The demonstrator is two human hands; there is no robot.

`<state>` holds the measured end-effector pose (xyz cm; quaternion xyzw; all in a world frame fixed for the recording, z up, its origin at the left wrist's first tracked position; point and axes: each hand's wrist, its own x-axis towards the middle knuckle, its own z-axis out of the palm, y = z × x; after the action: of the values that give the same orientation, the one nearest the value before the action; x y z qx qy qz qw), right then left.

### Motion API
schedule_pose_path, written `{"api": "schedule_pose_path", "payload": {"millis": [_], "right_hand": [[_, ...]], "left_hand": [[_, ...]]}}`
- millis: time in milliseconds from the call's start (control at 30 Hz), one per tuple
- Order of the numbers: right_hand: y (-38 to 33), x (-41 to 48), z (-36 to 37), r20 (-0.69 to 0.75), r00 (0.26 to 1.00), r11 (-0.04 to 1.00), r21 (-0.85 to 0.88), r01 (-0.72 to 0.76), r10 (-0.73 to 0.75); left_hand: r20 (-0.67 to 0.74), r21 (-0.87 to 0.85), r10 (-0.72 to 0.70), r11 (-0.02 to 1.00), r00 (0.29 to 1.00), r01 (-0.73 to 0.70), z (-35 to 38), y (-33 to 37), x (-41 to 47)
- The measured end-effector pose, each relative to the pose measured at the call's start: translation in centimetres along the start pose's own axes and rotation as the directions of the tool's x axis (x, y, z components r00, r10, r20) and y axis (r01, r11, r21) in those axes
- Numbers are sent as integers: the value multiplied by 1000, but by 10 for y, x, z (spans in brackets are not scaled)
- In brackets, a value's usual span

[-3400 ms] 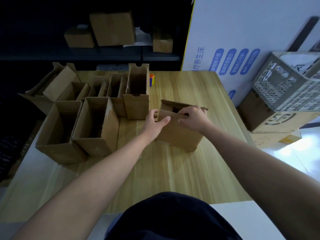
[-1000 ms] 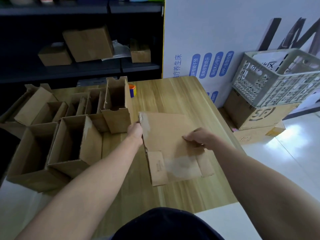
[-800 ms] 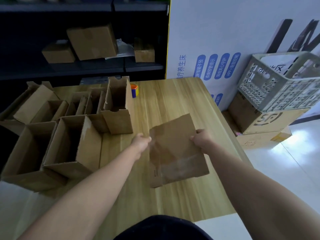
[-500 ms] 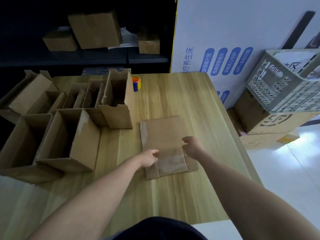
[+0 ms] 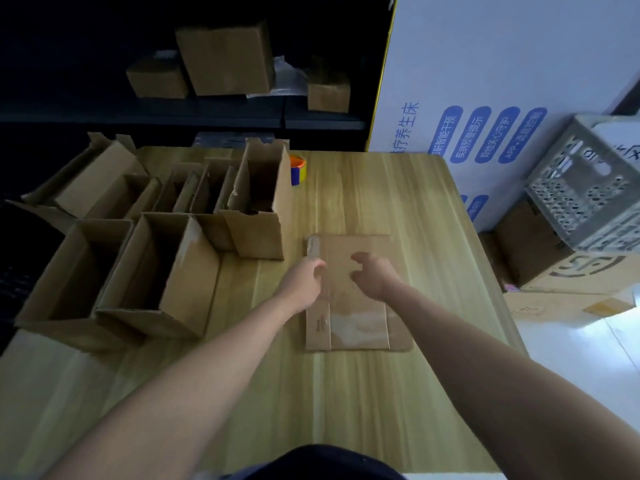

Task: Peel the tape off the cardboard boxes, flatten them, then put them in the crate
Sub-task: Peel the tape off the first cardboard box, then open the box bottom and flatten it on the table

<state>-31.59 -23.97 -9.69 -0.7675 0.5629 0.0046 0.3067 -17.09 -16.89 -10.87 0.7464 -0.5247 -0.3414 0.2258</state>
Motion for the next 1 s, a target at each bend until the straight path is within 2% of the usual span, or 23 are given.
{"api": "schedule_pose_path", "payload": {"millis": [67,133,233,300,367,467,567,700,833,933,1000], "right_hand": [[-37,9,-8,-92,986,989,29,143,-139],[-76,15,-11,-168,952,963,37,266,-257],[-126,21,-9,-236,879,908,-39,418,-415],[-151,26,-4,-205,843,867,-156,473,-497],[-167,34,3,-134,863,853,-285,437,-487],[-178,43,14,-53,926,831,-462,309,-373],[-181,47,18,-131,923,812,-531,242,-361],[-186,48,4,-371,821,855,-456,245,-433],[-196,41,-32,-534,763,927,-282,246,-365],[-199,31,-58,-623,766,974,28,227,-160],[-194,25,-70,-615,787,966,229,119,49]], "left_hand": [[-194,45,94,995,977,-87,-27,6,-5],[-356,98,176,984,918,-151,-53,9,-13],[-470,154,254,967,846,-205,-91,3,-30],[-507,166,243,969,827,-183,-113,-7,-42],[-526,160,197,978,827,-131,-130,-18,-53],[-507,133,148,987,849,-93,-147,-31,-64],[-474,114,135,989,870,-92,-156,-39,-68],[-438,102,116,992,892,-79,-158,-44,-64],[-348,31,73,997,935,-67,-157,-48,-53],[-322,-66,53,995,945,-78,-155,-47,-46],[-314,-75,100,989,944,-130,-155,-42,-42]]}}
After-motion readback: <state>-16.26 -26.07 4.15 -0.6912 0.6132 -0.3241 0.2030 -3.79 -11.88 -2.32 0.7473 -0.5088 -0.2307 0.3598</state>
